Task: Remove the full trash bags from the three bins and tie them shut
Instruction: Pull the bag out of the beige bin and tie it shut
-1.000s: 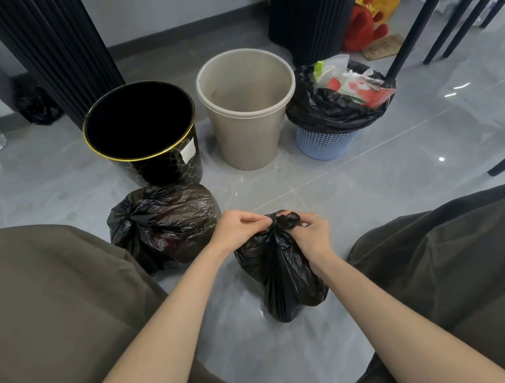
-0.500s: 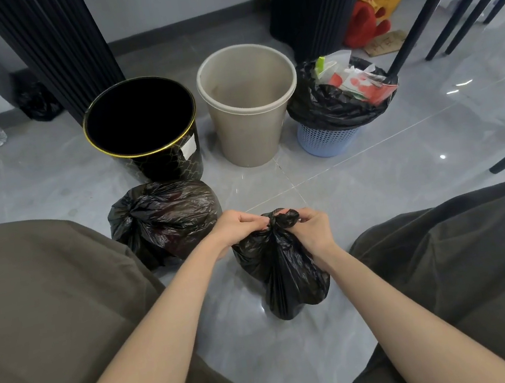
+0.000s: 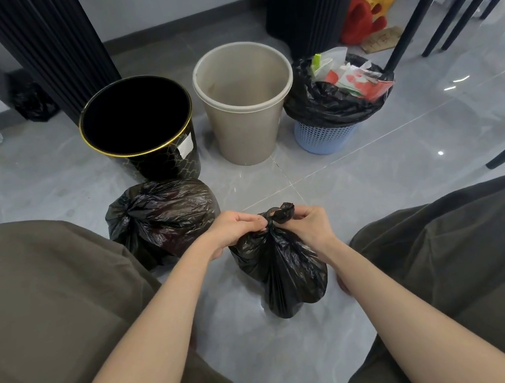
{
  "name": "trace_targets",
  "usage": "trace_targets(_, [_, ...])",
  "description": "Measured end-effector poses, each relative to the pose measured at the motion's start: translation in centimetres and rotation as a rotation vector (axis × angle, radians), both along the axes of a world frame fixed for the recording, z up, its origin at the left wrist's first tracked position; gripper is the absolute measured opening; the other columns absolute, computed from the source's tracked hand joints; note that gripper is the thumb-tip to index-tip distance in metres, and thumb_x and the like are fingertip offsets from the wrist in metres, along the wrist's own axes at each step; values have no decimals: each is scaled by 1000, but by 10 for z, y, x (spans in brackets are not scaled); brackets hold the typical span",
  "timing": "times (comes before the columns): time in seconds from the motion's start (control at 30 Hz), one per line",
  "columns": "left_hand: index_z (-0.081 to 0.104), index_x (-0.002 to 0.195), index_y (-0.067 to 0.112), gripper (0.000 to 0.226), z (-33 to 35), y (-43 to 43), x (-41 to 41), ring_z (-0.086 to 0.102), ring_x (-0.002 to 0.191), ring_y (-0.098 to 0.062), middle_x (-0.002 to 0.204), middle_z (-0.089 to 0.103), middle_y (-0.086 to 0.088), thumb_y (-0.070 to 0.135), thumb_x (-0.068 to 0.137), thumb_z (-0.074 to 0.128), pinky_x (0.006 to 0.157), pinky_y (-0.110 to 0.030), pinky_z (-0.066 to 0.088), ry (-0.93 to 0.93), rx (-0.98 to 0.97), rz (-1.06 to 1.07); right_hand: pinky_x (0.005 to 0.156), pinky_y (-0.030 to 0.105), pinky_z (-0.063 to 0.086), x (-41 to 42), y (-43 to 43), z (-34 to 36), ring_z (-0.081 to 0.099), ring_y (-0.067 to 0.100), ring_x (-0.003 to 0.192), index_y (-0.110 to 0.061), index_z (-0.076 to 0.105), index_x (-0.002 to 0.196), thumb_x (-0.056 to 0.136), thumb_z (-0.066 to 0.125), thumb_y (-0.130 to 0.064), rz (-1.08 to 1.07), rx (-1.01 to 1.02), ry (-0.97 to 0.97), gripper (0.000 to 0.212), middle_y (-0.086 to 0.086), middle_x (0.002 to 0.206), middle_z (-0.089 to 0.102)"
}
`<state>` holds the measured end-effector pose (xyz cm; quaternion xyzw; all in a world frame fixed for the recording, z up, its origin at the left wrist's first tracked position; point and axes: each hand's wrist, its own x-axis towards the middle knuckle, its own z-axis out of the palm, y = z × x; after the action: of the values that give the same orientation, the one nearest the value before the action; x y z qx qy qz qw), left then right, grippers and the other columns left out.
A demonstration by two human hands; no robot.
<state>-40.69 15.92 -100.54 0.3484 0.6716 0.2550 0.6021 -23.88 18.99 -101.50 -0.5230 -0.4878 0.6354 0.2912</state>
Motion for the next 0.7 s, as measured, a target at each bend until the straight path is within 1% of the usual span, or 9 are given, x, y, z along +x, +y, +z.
trace_targets(0.07, [72,102,20,19,3,0,1,53,66,2,79,69,11,25,84,68,57,-18,31,42,9,9,75,24,55,1,0,-1,65,9,71,-14,76,81,74,76,-4,1,-15,5,12,2,74,74])
trace_targets(0.13, [73,101,19,18,3,0,1,53,65,2,76,69,12,24,85,67,59,-19,32,65,13,31,76,28,54,3,1,0,65,15,74,-9,76,82,76,76,-7,-2,-46,14,7,11,79,73])
trace_targets(0.23, [73,98,16,15,3,-1,-1,56,73,1,75,69,11,21,86,66,61,-19,37,108,41,21,63,16,53,5,-2,3,66,8,64,-5,74,84,81,71,-7,-12,-114,56,5,0,70,73])
trace_targets(0.3, [74,93,15,12,3,-2,-1,58,75,0,75,69,9,18,85,66,58,-16,43,213,94,-21,58,14,52,6,-6,4,66,5,60,-1,73,90,83,68,-6,-29,-157,72,9,-3,66,73])
trace_targets(0.37, [76,82,16,12,5,-5,-4,60,69,-1,72,70,8,14,83,64,56,-16,49,327,136,-65,55,15,52,8,-9,5,66,7,58,3,71,94,85,66,-6,-84,-215,108,14,-2,64,72])
trace_targets(0.43, [75,70,16,21,4,-9,-14,64,68,-7,70,71,6,7,78,57,66,-22,54,500,172,-138,48,12,49,15,-7,9,66,7,54,-3,70,87,86,64,-7,-192,-287,153,7,-4,59,70])
trace_targets(0.5, [76,70,15,23,2,-11,-22,67,77,-10,73,72,9,7,76,55,77,-25,53,601,176,-165,45,10,46,22,-3,10,64,2,50,-9,68,81,87,64,-8,-270,-310,164,7,-7,55,68])
trace_targets(0.63, [75,78,22,11,7,-3,-6,62,70,-2,72,71,10,21,83,65,80,-23,49,434,264,-103,64,16,46,18,-1,7,61,9,72,-16,70,89,85,68,-17,-160,-310,85,5,-2,77,69])
trace_targets(0.7, [74,83,23,9,6,0,0,59,69,2,75,70,10,23,84,65,78,-21,46,409,312,-76,61,14,47,15,-3,4,60,9,72,-16,71,88,86,67,-17,-142,-316,91,4,-3,76,68])
